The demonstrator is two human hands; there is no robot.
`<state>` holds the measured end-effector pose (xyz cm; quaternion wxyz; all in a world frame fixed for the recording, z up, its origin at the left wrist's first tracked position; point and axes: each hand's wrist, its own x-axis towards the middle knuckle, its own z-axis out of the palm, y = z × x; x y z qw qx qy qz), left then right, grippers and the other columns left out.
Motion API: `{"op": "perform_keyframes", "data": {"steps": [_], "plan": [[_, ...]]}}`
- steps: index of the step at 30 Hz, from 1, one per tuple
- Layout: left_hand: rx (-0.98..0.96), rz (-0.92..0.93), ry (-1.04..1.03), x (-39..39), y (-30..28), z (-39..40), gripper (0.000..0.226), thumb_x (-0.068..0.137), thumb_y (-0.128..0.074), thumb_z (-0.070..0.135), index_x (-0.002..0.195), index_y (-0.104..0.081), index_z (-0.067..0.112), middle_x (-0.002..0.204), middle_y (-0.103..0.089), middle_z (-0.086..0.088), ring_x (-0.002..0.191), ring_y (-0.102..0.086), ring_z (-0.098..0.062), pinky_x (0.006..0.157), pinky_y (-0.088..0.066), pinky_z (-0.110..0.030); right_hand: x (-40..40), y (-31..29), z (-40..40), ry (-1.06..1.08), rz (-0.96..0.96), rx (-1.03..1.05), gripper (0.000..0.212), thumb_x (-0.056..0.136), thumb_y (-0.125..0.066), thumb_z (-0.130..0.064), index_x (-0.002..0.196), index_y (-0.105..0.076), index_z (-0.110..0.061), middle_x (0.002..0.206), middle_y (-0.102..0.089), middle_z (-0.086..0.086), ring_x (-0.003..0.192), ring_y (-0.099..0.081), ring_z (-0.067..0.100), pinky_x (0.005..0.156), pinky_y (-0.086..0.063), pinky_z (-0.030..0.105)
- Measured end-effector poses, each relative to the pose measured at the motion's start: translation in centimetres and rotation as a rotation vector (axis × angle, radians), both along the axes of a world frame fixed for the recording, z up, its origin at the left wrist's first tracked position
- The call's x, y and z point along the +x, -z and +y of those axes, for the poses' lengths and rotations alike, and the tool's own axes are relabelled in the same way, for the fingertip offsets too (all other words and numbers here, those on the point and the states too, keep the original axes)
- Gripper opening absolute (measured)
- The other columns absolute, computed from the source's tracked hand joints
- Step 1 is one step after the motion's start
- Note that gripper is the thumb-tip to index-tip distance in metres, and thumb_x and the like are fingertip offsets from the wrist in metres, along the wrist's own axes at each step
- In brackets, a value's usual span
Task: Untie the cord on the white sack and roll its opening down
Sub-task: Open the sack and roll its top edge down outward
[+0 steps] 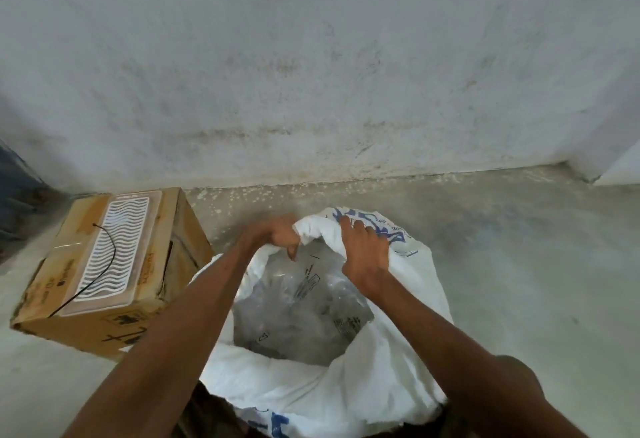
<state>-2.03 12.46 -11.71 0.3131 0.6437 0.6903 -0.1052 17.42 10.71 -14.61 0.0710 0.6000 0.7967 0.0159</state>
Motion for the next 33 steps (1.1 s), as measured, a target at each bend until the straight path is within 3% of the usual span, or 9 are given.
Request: {"op": "perform_keyframes", "data": {"steps": [5,9,12,16,19,22,24,28,33], "plan": [[0.561,0.34,0.158,3.3,2.8,-1.8,0.113,0.06,-0.086,0.046,0.151,-0.028,0.016,0.145,-0.039,-0.015,0.125,-0.047,-0.036,0.107,-0.038,-0.048,1.0,-2.2,2.7,0.046,0.294,-0.305,0.062,0.077,-0.076,-0.028,0.133,-0.051,-0.013,0.128,-0.062,0.01,0.117,-0.062,0.03,0.091,-0.052,0.038],[0.838,0.266,0.265,5.3,4.6,-2.4,0.089,0.059,-0.084,0.039,0.136,-0.047,0.015,0.127,-0.053,-0.006,0.114,-0.056,-0.027,0.099,-0.043,-0.041,1.8,-5.6,4.8,0.137,0.315,-0.644,0.08,0.067,-0.076,-0.011,0.141,-0.048,-0.017,0.126,-0.063,0.011,0.108,-0.062,0.03,0.094,-0.054,0.04],[0.805,0.295,0.156,6.3,4.2,-1.4,0.065,0.061,-0.085,0.04,0.114,-0.058,0.015,0.107,-0.062,-0.003,0.094,-0.062,-0.026,0.071,-0.047,-0.037,1.9,-5.3,4.5,0.149,0.385,-0.697,0.082,0.067,-0.079,-0.01,0.143,-0.047,-0.017,0.131,-0.059,0.009,0.108,-0.058,0.028,0.092,-0.052,0.037],[0.589,0.36,0.152,7.5,3.0,0.4,0.039,0.079,-0.07,0.038,0.113,-0.064,0.021,0.107,-0.07,-0.002,0.1,-0.066,-0.025,0.074,-0.043,-0.033,2.5,-2.4,3.0,0.129,0.461,-0.428,0.084,0.066,-0.084,-0.025,0.141,-0.047,-0.014,0.138,-0.056,0.008,0.121,-0.056,0.027,0.094,-0.05,0.037],[0.351,0.252,0.12,6.4,2.3,1.8,0.046,0.08,-0.067,0.038,0.121,-0.062,0.018,0.115,-0.07,-0.006,0.103,-0.068,-0.027,0.079,-0.051,-0.034,3.4,-0.5,0.9,0.153,0.238,-0.142,0.097,0.064,-0.08,-0.042,0.146,-0.031,-0.023,0.141,-0.045,0.007,0.133,-0.043,0.031,0.108,-0.037,0.054],[0.15,0.156,0.101,5.3,1.7,2.9,0.059,0.075,-0.077,0.025,0.129,-0.056,0.011,0.124,-0.066,-0.011,0.106,-0.065,-0.029,0.076,-0.049,-0.034,4.0,0.2,-0.1,0.255,0.245,-0.167,0.078,0.07,-0.08,-0.048,0.134,-0.045,-0.02,0.13,-0.059,0.004,0.124,-0.056,0.027,0.103,-0.043,0.046],[0.205,0.163,0.122,5.4,1.7,2.7,0.069,0.071,-0.082,0.027,0.13,-0.051,0.011,0.124,-0.064,-0.01,0.108,-0.062,-0.03,0.079,-0.048,-0.036,4.7,0.0,0.6,0.298,0.368,-0.234,0.059,0.072,-0.08,-0.039,0.122,-0.055,-0.018,0.119,-0.066,0.003,0.114,-0.064,0.025,0.093,-0.05,0.038],[0.731,0.284,0.318,6.8,4.1,0.0,0.108,0.053,-0.085,0.036,0.146,-0.034,0.014,0.135,-0.047,-0.014,0.122,-0.047,-0.034,0.1,-0.043,-0.048,5.2,-1.4,2.5,0.307,0.528,-0.345,0.043,0.083,-0.068,-0.027,0.123,-0.061,-0.011,0.123,-0.066,0.008,0.115,-0.063,0.028,0.087,-0.05,0.032],[0.847,0.087,0.353,9.2,4.9,-0.4,0.063,0.066,-0.077,0.029,0.123,-0.058,0.009,0.114,-0.066,-0.01,0.107,-0.059,-0.032,0.092,-0.041,-0.04,5.5,-3.5,4.2,0.257,0.589,-0.712,0.035,0.068,-0.086,-0.019,0.097,-0.066,-0.016,0.104,-0.067,0.002,0.096,-0.062,0.022,0.083,-0.051,0.032]]}}
